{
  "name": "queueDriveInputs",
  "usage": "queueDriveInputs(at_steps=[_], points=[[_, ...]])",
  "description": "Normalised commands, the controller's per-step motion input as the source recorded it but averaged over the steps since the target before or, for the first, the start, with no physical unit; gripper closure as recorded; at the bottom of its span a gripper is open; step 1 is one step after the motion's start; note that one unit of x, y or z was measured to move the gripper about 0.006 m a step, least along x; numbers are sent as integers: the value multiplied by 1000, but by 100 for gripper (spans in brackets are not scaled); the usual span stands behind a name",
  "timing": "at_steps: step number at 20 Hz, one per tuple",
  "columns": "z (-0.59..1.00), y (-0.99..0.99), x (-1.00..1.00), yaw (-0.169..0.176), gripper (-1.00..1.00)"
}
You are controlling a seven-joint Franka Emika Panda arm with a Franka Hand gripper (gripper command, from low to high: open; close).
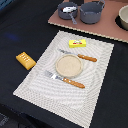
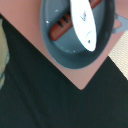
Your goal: Interact with the objects in diverse but meaningful ways.
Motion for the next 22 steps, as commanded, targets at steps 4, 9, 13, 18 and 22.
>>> queueDriveInputs(at_steps=[4,9,13,18,22], points=[[0,-901,371,0,-100],[0,-894,341,0,-100],[-7,-929,182,0,-100],[-79,-920,67,-4,-100],[-54,-847,0,-36,-100]])
